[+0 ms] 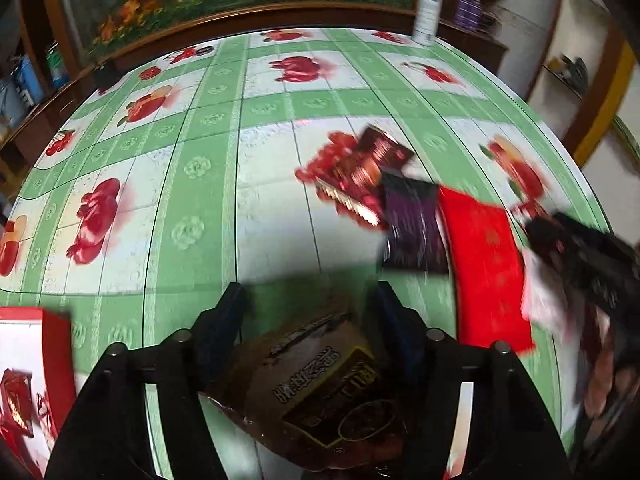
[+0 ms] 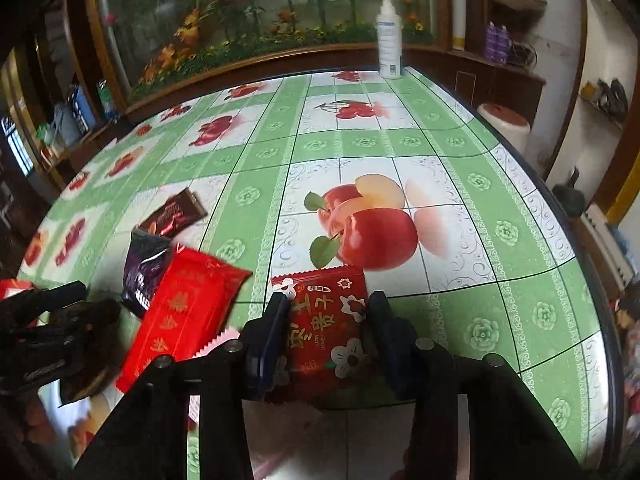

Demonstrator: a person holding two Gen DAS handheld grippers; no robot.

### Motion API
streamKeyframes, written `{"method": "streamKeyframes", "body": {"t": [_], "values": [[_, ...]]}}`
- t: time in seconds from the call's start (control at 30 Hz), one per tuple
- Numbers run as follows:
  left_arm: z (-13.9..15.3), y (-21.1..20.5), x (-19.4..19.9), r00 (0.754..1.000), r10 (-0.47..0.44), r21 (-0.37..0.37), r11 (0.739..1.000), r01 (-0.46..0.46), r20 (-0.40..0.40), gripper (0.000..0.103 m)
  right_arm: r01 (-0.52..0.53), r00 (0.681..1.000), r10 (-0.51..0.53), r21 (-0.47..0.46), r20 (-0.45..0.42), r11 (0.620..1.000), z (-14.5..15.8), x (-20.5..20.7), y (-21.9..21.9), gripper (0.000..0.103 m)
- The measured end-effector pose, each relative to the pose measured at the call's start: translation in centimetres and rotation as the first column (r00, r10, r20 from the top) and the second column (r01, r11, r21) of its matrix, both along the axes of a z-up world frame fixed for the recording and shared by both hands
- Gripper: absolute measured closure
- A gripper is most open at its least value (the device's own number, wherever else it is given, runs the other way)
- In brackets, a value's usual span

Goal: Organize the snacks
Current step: 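Hold brown bag in left tool while right tool grasps red floral packet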

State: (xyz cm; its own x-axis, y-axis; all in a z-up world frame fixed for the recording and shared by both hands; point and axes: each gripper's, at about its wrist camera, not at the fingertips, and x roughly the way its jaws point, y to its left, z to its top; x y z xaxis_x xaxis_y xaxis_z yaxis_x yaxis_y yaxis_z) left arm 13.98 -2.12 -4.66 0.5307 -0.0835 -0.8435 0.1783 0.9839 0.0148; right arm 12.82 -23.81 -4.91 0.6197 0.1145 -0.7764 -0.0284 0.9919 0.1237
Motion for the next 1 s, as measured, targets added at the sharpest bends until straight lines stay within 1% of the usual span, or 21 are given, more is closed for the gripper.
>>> {"method": "streamKeyframes", "body": {"t": [0.03,0.1,0.17,0.23,0.3,0.33,0.37,0.43,0.5,0.53,0.57,0.6,0.67,0.77,0.93,1.0], "values": [[0.0,0.1,-0.6,1.0,-0.01,-0.001,1.0,0.01,0.003,0.049,-0.001,1.0,0.001,0.003,-0.001,1.0,0.0,-0.1,0.0,0.059],[0.2,0.5,-2.0,0.999,-0.027,-0.001,1.0,0.027,0.017,0.058,-0.003,1.0,0.003,0.014,-0.006,1.0,0.1,-0.4,-0.1,0.059],[0.3,1.0,-3.2,0.999,-0.033,-0.005,0.999,0.034,0.018,0.064,-0.002,1.0,0.002,0.018,-0.008,1.0,0.1,-0.9,-0.1,0.059],[0.3,1.3,-4.4,0.999,-0.047,0.003,0.999,0.047,0.026,0.073,0.002,1.0,-0.001,0.023,-0.009,1.0,0.1,-1.4,-0.1,0.059],[0.3,1.5,-5.3,0.998,-0.059,-0.001,0.998,0.06,0.029,0.076,0.004,1.0,-0.003,0.029,-0.012,1.0,0.1,-2.0,-0.1,0.06],[0.3,1.7,-5.9,0.998,-0.063,-0.007,0.998,0.063,0.031,0.08,0.009,1.0,-0.008,0.04,-0.014,0.999,0.1,-2.4,-0.1,0.06],[0.3,2.1,-6.5,0.997,-0.067,-0.017,0.998,0.068,0.032,0.081,0.011,1.0,-0.01,0.048,-0.014,0.999,0.2,-2.7,-0.1,0.06],[0.4,2.7,-7.4,0.997,-0.074,-0.039,0.996,0.075,0.027,0.084,0.017,1.0,-0.015,0.083,-0.017,0.996,0.3,-3.7,-0.2,0.066],[0.5,3.4,-8.0,0.997,-0.081,-0.068,0.994,0.082,0.016,0.087,0.029,0.999,-0.025,0.158,-0.024,0.987,0.3,-4.5,-0.7,0.067],[0.5,3.7,-8.3,0.997,-0.08,-0.08,0.993,0.081,0.012,0.089,0.037,0.999,-0.03,0.223,-0.034,0.974,0.3,-4.9,-1.2,0.068],[0.6,4.1,-8.7,0.997,-0.079,-0.096,0.992,0.079,0.009,0.09,0.042,0.999,-0.031,0.264,-0.043,0.964,0.2,-5.2,-1.5,0.068],[0.7,4.4,-9.1,0.997,-0.081,-0.103,0.991,0.082,0.01,0.092,0.044,0.998,-0.03,0.299,-0.05,0.953,0.2,-5.4,-1.7,0.068],[0.7,5.1,-9.8,0.997,-0.075,-0.115,0.99,0.076,0.013,0.093,0.031,0.999,-0.014,0.35,-0.052,0.936,0.4,-5.9,-1.5,0.068],[1.0,6.1,-10.7,0.998,-0.064,-0.15,0.987,0.065,0.015,0.095,-0.013,0.999,0.026,0.412,-0.025,0.911,1.1,-6.8,-0.8,0.068],[1.8,7.4,-12.5,0.998,-0.053,-0.179,0.982,0.06,0.039,0.095,-0.128,0.991,0.129,0.511,0.034,0.85,2.2,-8.5,1.9,0.069],[2.1,7.8,-13.1,0.998,-0.052,-0.194,0.979,0.06,0.046,0.096,-0.171,0.985,0.164,0.524,0.059,0.834,2.5,-9.1,3.3,0.069]]}}
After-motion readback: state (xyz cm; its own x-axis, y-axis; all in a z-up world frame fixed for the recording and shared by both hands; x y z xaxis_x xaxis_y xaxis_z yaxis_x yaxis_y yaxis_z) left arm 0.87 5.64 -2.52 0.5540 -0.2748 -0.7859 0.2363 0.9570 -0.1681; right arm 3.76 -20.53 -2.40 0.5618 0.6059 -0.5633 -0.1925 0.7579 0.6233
